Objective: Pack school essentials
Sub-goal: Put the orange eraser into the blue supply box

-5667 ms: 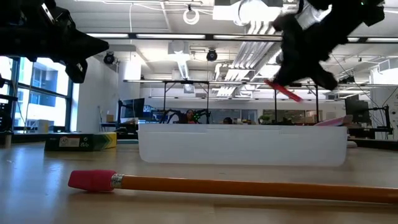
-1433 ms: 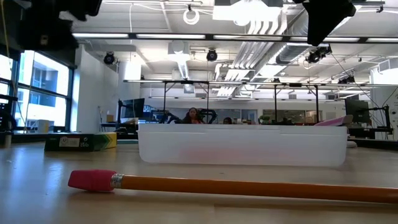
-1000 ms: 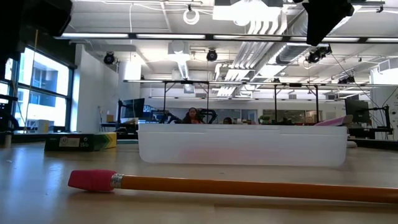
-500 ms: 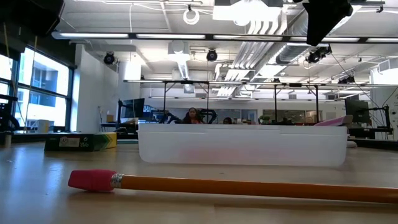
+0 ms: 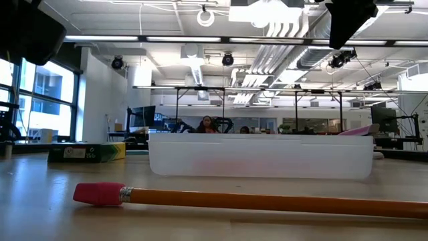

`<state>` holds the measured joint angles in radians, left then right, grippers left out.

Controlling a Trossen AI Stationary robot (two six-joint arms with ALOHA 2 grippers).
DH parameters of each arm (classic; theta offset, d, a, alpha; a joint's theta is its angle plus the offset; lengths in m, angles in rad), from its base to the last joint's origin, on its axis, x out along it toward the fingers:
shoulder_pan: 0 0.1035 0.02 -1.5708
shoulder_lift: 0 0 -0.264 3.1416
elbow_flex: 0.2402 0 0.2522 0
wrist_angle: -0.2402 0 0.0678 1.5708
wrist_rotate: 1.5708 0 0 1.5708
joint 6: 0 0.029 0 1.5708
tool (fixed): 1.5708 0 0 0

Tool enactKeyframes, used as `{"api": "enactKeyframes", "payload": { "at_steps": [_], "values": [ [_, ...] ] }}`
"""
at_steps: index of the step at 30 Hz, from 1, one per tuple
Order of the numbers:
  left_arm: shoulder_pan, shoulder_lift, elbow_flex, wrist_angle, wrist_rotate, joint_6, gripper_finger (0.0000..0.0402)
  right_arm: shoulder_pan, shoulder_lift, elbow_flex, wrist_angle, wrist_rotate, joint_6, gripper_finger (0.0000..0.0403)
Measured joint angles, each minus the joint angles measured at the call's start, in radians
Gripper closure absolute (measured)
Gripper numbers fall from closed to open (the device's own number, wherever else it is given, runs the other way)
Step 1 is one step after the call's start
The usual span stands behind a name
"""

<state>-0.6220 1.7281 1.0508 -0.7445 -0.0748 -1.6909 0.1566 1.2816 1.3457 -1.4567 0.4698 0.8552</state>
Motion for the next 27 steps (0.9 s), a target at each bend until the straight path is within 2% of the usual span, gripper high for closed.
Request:
{"api": "enactKeyframes", "payload": {
  "at_steps": [18,27],
  "values": [
    [0.006,0.122,0.007,0.031,0.028,0.001,0.0216,0.000,0.000,0.000,0.006,0.000,0.000,0.0286],
    [0.007,0.128,0.006,-0.006,0.013,0.025,0.0219,0.000,0.000,0.000,0.006,0.000,0.000,0.0286]
  ]
}}
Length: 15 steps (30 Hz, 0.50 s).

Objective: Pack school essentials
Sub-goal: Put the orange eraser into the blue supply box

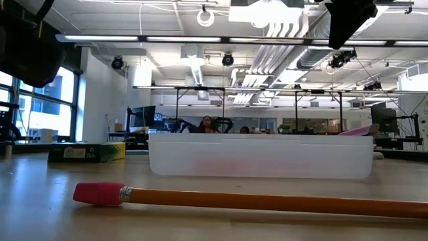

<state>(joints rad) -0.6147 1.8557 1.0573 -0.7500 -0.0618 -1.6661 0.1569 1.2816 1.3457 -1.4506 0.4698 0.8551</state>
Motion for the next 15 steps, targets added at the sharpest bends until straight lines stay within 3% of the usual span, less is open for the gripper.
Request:
{"api": "enactKeyframes", "payload": {
  "at_steps": [15],
  "values": [
    [-0.002,0.000,-0.003,-0.013,-0.023,0.043,0.0330,0.000,0.000,0.000,0.000,0.000,0.000,0.0286]
  ]
}}
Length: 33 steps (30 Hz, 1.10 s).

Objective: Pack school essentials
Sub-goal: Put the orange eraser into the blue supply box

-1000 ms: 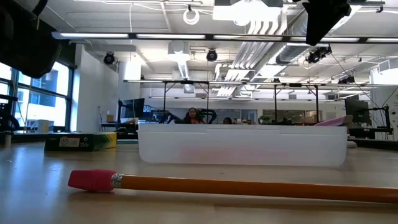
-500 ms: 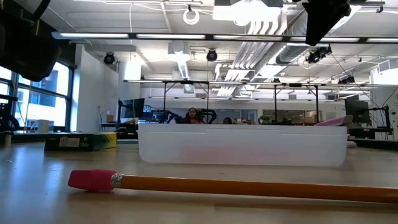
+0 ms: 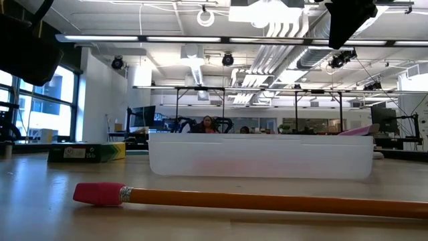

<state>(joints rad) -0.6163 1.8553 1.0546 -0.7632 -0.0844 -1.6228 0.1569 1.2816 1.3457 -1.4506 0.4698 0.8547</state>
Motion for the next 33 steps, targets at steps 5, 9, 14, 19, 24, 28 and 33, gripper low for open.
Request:
{"api": "enactKeyframes", "payload": {
  "at_steps": [5,9,14,19,24,28,33],
  "values": [
    [0.000,0.000,0.000,0.004,-0.002,0.003,0.0344,0.000,0.000,0.000,0.000,0.000,0.000,0.0286],
    [0.000,-0.001,-0.001,0.013,-0.003,0.003,0.0343,0.000,0.000,0.000,0.000,0.000,0.000,0.0286],
    [0.000,-0.006,-0.004,0.019,-0.005,0.003,0.0344,0.000,0.000,0.000,0.000,0.000,0.000,0.0286],
    [0.000,-0.033,-0.008,0.027,-0.009,0.003,0.0345,0.000,0.000,0.000,0.000,0.000,0.000,0.0286],
    [0.009,-0.064,-0.011,0.045,-0.062,0.010,0.0346,0.000,0.000,0.000,0.000,0.000,0.000,0.0286],
    [0.032,-0.090,-0.010,0.055,-0.092,0.029,0.0347,0.000,0.000,0.000,0.000,0.000,-0.001,0.0286],
    [0.087,-0.132,-0.008,0.095,-0.147,0.085,0.0347,0.000,0.000,0.000,-0.002,0.000,-0.004,0.0286]
  ]
}}
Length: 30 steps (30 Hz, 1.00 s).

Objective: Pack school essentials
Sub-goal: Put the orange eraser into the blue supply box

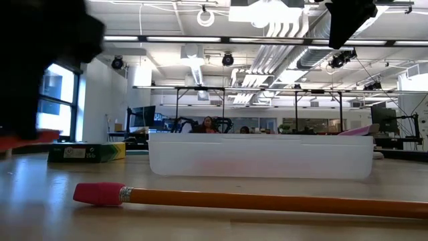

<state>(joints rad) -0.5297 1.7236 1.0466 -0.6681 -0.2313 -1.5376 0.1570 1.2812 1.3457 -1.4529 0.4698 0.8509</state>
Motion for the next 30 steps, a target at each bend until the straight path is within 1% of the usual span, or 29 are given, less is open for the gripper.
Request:
{"api": "enactKeyframes", "payload": {
  "at_steps": [3,5,8,10,12,16,18,21,24,27,30],
  "values": [
    [0.045,-0.032,0.000,0.019,-0.062,0.061,0.0347,0.000,0.000,0.000,-0.001,0.000,0.000,0.0286],
    [0.084,-0.055,0.001,0.039,-0.092,0.137,0.0347,0.000,0.000,0.000,-0.001,0.000,0.001,0.0286],
    [0.159,-0.078,0.002,0.114,-0.110,0.302,0.0347,0.000,0.000,0.000,0.001,0.000,0.002,0.0286],
    [0.211,-0.086,0.002,0.198,-0.102,0.434,0.0347,0.000,0.000,0.000,0.002,0.000,0.003,0.0286],
    [0.262,-0.086,0.003,0.291,-0.061,0.567,0.0347,0.000,0.000,0.000,0.003,0.000,0.004,0.0286],
    [0.356,-0.086,0.003,0.440,0.095,0.796,0.0347,0.000,0.000,0.000,0.018,0.000,0.008,0.0286],
    [0.392,-0.084,0.003,0.466,0.157,0.910,0.0347,0.000,0.000,0.000,0.025,0.000,0.018,0.0286],
    [0.434,-0.083,0.003,0.447,0.216,1.091,0.0347,0.000,0.000,0.000,0.025,0.000,0.021,0.0286],
    [0.471,-0.071,0.003,0.428,0.269,1.167,0.0347,0.000,0.000,0.000,0.026,0.000,0.023,0.0286],
    [0.498,-0.057,0.003,0.427,0.323,1.188,0.0347,0.000,0.000,0.000,0.028,0.000,0.023,0.0286],
    [0.502,-0.029,0.005,0.444,0.339,1.217,0.0346,0.000,0.000,0.000,0.029,0.000,0.021,0.0286]
  ]
}}
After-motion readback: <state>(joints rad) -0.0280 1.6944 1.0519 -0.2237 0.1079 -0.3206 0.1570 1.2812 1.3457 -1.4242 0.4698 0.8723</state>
